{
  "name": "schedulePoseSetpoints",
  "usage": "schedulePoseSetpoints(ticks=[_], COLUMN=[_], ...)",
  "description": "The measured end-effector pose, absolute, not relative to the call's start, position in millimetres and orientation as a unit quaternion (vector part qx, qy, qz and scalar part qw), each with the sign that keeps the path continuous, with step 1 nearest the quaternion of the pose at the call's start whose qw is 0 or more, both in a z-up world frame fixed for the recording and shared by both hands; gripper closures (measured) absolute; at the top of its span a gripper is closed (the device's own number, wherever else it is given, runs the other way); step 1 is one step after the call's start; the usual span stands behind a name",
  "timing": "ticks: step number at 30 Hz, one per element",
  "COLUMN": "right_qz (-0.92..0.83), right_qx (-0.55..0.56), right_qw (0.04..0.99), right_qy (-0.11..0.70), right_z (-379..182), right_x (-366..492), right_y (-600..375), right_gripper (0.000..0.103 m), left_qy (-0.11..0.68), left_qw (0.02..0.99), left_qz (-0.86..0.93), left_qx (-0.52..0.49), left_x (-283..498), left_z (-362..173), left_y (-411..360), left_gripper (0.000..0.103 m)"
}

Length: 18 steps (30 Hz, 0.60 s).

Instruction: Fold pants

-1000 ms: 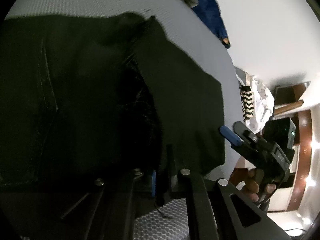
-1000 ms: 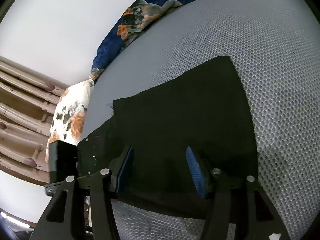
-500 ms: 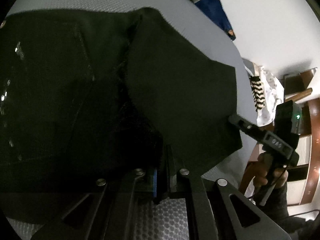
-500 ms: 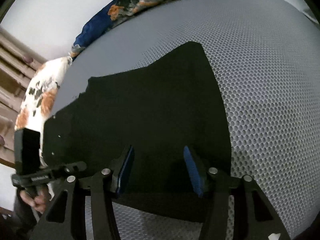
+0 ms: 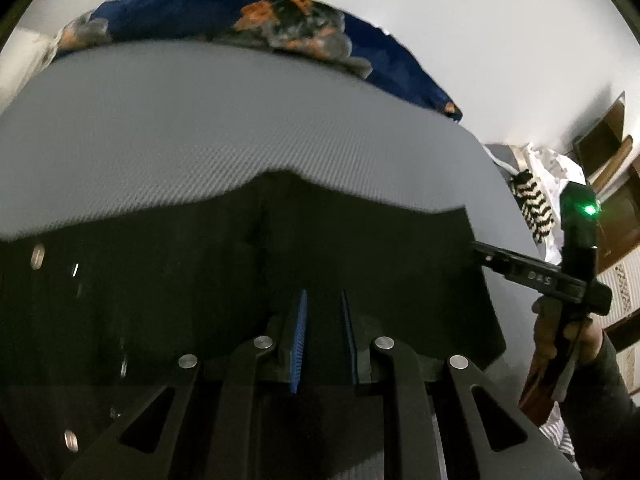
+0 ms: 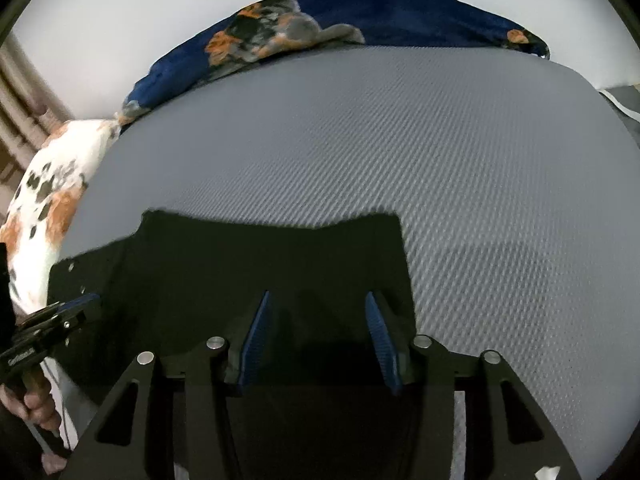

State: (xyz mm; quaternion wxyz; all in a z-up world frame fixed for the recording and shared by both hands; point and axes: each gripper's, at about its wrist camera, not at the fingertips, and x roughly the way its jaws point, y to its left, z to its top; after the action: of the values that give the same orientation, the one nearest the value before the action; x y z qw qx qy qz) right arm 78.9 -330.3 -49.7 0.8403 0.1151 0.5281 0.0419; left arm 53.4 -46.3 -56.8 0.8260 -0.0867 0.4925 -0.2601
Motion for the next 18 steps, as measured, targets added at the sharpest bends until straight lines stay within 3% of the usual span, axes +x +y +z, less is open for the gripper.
schedulePoseSetpoints(ticks=[7,18], right_qz=[0.028,0.031], right_qx=[0.107,0.128], right_qw=[0.834,0.833], right_qy=[0.54,0.538], right_z=[-60.3,-54.9], right_x=[100.3,98.9], right_y=[-336.5,-338.2], right_gripper=[0.069,0.065], left_qy=[0.514,0.529], left_qw=[0.818,0.81], left_qz=[-0.251,-0.247], left_qx=[-0.057,-0.065], left_x=[98.1,112.3], left_z=[-78.6,-87.6], left_y=[-73.0,-71.3], left_gripper=[0.085,0.085])
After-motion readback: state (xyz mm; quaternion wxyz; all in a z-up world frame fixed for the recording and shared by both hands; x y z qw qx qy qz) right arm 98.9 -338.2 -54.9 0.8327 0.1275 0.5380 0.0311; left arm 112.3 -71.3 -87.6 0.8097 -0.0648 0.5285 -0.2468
